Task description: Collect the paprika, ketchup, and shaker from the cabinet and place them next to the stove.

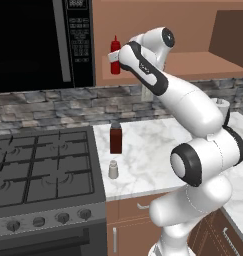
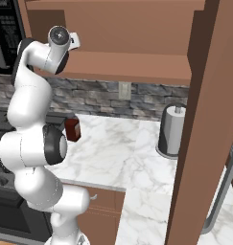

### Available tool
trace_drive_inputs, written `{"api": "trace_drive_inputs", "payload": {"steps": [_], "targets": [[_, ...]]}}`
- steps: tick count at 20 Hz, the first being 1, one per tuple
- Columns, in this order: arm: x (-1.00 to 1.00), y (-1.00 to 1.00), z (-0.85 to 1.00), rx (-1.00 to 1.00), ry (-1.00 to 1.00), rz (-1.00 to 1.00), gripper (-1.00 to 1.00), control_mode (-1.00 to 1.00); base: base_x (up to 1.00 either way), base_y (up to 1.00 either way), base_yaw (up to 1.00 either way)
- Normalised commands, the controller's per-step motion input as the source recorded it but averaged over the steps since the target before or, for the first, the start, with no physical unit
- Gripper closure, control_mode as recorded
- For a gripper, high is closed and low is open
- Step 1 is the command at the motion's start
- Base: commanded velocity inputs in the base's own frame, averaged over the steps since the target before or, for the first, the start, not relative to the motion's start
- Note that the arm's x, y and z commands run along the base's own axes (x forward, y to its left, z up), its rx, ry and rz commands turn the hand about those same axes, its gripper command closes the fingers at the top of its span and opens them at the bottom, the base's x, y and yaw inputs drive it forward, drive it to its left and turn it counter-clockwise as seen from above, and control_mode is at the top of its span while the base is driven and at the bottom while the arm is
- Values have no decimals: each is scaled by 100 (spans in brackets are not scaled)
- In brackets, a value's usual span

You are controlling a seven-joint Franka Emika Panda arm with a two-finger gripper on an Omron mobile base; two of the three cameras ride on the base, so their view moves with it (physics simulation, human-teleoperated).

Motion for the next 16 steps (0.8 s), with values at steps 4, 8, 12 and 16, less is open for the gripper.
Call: {"api": "trace_drive_inputs", "payload": {"steps": [4,8,12,16], "targets": [[2,3,0,0,0,0,-100,-100,0,0,0],[2,5,0,0,0,0,-100,-100,0,0,0],[2,7,0,0,0,0,-100,-100,0,0,0],[2,10,0,0,0,0,-100,-100,0,0,0]]}}
